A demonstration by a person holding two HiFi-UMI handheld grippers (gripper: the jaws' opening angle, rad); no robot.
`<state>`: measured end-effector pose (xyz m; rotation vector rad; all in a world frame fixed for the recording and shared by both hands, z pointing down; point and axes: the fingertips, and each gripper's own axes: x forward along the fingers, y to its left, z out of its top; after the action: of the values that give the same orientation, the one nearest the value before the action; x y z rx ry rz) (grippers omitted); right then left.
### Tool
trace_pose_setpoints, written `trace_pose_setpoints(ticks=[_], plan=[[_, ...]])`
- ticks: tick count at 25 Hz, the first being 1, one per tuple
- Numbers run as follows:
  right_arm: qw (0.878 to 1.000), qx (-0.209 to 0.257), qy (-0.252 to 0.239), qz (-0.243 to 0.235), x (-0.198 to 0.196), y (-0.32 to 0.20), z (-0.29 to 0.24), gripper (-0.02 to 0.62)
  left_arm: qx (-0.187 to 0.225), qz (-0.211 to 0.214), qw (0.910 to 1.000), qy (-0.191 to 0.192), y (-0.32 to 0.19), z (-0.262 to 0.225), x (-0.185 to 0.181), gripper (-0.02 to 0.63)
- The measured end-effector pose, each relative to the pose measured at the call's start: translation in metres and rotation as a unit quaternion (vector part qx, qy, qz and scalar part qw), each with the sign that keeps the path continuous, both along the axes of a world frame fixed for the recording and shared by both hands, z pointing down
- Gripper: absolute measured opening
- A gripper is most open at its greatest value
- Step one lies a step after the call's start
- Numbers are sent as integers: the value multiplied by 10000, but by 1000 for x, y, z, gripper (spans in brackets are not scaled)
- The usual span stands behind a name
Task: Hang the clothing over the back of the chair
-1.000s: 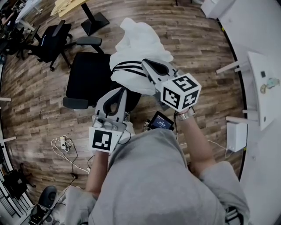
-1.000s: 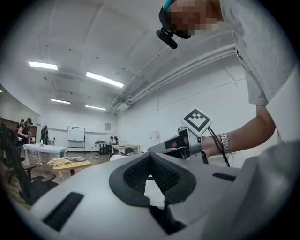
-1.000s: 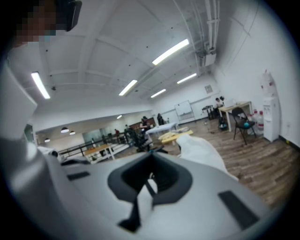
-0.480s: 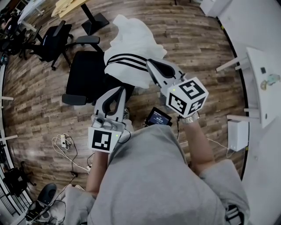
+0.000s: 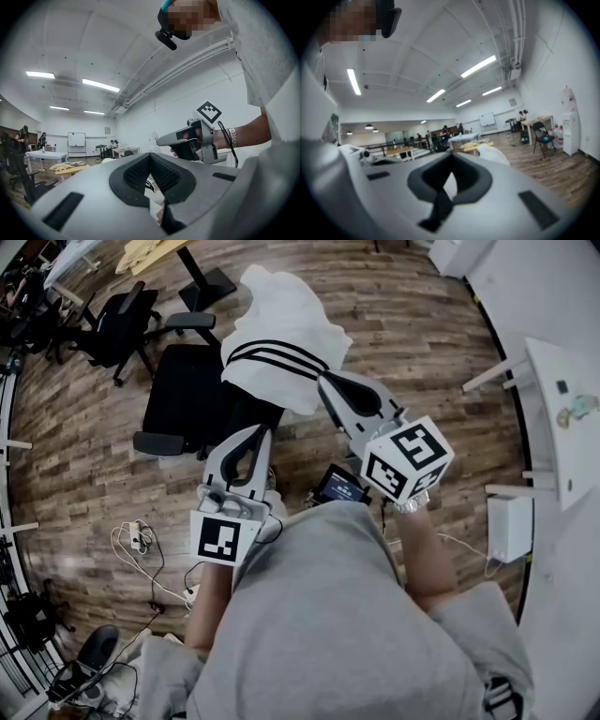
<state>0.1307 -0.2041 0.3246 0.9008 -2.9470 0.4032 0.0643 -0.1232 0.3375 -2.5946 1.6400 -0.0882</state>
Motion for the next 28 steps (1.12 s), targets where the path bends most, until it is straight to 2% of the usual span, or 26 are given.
trace_pose_setpoints(ticks=[15,28], plan=[[9995,270,36,-137,15,52,-8,34,75,-54,10000,-22,38,-5,8,34],[9994,343,-25,-100,27,63,-10,34,124,-107,9999,40,47,-5,11,34]])
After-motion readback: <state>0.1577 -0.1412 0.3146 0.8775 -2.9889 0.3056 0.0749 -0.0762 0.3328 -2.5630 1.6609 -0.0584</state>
